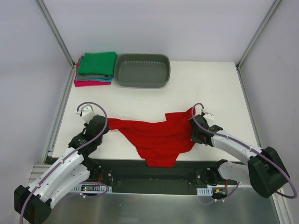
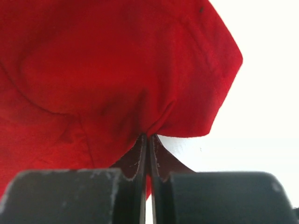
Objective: Fold and stack the t-shirts
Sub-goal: Flatten out the tshirt
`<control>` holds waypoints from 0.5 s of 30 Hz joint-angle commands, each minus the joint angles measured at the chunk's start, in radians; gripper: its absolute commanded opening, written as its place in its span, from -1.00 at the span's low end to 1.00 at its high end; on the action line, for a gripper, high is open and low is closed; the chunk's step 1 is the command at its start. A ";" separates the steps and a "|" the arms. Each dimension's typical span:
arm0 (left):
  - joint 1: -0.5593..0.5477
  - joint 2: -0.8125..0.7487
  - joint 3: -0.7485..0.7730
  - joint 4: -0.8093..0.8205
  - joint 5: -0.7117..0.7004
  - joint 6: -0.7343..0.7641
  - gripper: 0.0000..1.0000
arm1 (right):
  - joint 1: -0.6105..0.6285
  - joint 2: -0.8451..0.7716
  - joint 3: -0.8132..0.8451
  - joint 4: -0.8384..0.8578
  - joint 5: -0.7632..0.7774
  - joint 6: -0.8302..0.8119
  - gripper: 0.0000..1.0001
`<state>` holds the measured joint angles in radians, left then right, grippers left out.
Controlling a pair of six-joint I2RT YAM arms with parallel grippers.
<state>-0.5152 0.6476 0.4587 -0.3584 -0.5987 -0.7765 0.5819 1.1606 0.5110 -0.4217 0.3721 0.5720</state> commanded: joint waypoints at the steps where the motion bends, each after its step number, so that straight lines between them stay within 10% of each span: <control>1: 0.007 0.000 -0.009 0.027 -0.001 0.029 -1.00 | -0.004 -0.044 -0.042 0.090 -0.073 -0.092 -0.99; 15: 0.007 -0.164 0.355 0.026 0.063 0.161 -1.00 | -0.007 -0.642 0.315 -0.193 -0.105 -0.395 -0.99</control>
<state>-0.5152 0.5205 0.6407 -0.3679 -0.5301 -0.6834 0.5808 0.6147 0.6323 -0.5285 0.2699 0.2848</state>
